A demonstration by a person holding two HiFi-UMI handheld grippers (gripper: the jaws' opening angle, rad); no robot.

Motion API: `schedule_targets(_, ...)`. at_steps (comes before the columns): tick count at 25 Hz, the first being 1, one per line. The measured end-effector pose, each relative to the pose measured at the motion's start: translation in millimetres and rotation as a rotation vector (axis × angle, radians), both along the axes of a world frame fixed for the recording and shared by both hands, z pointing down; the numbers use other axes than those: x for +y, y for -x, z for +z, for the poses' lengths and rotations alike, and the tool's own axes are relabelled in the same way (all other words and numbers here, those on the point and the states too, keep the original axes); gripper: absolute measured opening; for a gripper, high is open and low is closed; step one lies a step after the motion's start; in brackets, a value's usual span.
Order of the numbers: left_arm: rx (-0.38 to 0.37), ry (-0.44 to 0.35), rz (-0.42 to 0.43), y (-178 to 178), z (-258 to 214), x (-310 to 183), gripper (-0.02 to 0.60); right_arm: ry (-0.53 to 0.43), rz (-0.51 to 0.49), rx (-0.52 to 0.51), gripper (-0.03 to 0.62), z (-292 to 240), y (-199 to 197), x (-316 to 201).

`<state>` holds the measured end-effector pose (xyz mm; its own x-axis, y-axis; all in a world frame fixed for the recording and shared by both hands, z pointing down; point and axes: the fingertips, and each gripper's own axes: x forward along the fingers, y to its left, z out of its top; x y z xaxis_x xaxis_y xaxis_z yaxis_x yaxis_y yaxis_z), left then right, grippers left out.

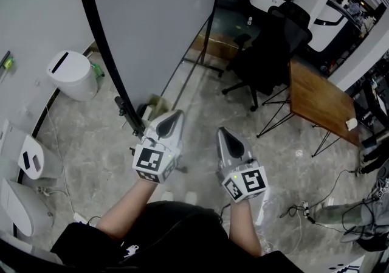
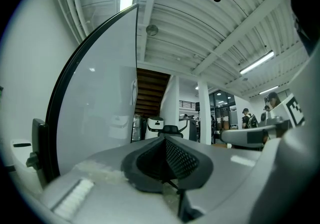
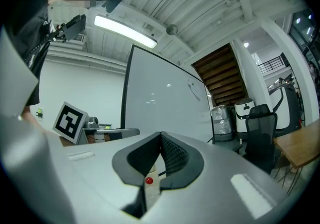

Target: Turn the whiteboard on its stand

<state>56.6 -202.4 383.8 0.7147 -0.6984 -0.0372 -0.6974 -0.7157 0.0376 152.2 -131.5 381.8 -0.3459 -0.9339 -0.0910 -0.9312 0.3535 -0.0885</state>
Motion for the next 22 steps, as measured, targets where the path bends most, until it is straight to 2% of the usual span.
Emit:
schedule_targets(6, -0.011, 0.016, 0.020, -6, 6, -6, 0.005, 0.014, 0.015, 0.008, 0.008, 4, -3, -4)
schedule_targets(10, -0.012, 0.040, 0.023, -1, 15, -9, 0.004, 0.021, 0.027, 0.022, 0.009, 6, -5, -8)
schedule_targets(22, -0.003, 0.038, 0.008, 17, 16, -14, 0.005, 0.015, 0.017, 0.030, 0.008, 3, 0, -19)
